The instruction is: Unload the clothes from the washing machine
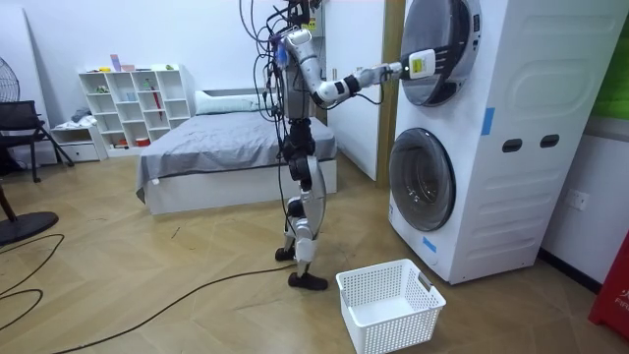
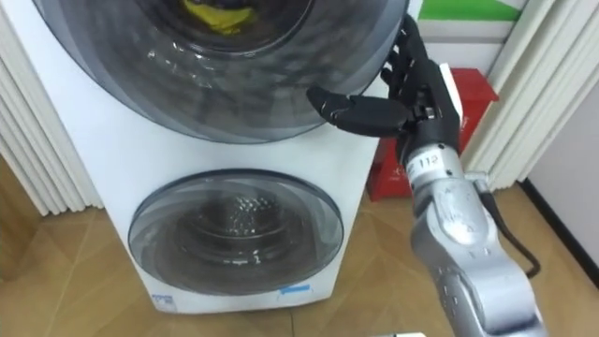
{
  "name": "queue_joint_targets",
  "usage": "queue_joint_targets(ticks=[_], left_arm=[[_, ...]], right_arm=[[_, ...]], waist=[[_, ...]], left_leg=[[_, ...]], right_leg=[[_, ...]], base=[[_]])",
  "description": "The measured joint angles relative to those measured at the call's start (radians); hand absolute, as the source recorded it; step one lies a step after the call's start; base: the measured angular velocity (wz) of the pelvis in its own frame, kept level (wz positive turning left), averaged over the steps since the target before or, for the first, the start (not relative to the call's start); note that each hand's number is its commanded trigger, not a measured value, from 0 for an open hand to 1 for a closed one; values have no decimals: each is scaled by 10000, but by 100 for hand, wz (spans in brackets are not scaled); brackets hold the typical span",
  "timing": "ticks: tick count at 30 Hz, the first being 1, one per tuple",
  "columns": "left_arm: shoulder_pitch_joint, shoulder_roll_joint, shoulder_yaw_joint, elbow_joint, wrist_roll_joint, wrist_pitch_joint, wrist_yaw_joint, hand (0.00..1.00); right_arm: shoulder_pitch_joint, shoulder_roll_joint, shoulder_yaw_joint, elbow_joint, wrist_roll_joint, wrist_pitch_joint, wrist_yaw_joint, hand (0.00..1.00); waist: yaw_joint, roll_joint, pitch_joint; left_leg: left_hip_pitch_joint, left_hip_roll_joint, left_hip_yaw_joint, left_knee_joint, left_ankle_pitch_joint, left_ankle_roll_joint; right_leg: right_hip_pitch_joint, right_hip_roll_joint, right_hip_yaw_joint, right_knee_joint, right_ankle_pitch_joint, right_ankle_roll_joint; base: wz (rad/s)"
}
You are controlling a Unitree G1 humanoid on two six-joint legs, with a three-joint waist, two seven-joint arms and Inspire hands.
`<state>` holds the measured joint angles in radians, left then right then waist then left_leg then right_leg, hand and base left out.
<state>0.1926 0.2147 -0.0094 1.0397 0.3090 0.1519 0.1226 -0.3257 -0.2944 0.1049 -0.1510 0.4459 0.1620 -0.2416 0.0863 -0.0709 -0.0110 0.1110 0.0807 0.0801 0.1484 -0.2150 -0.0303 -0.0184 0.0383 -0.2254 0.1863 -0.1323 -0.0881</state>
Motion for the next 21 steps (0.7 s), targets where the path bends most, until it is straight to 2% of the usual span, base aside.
queue_joint_targets(ticks=[2,4,7,10,12,18,21], left_arm=[[-20,14,-59,12,2,-20,0,0],[-73,84,-254,337,-9,-215,3,0],[-101,135,-494,444,-195,-281,4,0],[-51,126,-737,369,-407,-308,-5,0],[-49,110,-759,335,-436,-344,-6,0],[-31,111,-944,305,-433,-644,-6,0],[-47,90,-949,372,-431,-742,-6,0]], right_arm=[[392,47,8,-264,-155,-105,42,0],[1019,54,14,-422,-238,-589,371,0],[1788,84,23,-993,-138,-945,702,0],[2133,96,29,-1056,11,-1338,1162,0],[2210,150,74,-1058,12,-1507,1386,0],[2880,158,173,-1394,389,-1926,1862,0],[2933,160,221,-1393,557,-1969,1970,0]], waist=[[-13,4,2],[-30,51,31],[-39,111,53],[-138,173,50],[-265,211,45],[-313,336,-2],[-354,341,-3]], left_leg=[[55,-16,3,4,0,0],[151,-23,0,0,-2,-3],[147,-30,22,3,-8,-10],[-4,-13,21,25,-35,-55],[-98,6,10,31,-52,-91],[-126,-5,18,172,-44,-100],[-107,0,18,216,-41,-102]], right_leg=[[53,-15,5,6,3,0],[151,-20,1,5,17,4],[146,-23,6,7,24,-6],[39,-8,-12,4,42,-6],[-43,9,-42,8,91,-25],[-18,-17,-84,-1,158,-48],[5,-10,-84,0,180,-62]], base=[[0],[0],[0],[2],[3],[0],[0]])
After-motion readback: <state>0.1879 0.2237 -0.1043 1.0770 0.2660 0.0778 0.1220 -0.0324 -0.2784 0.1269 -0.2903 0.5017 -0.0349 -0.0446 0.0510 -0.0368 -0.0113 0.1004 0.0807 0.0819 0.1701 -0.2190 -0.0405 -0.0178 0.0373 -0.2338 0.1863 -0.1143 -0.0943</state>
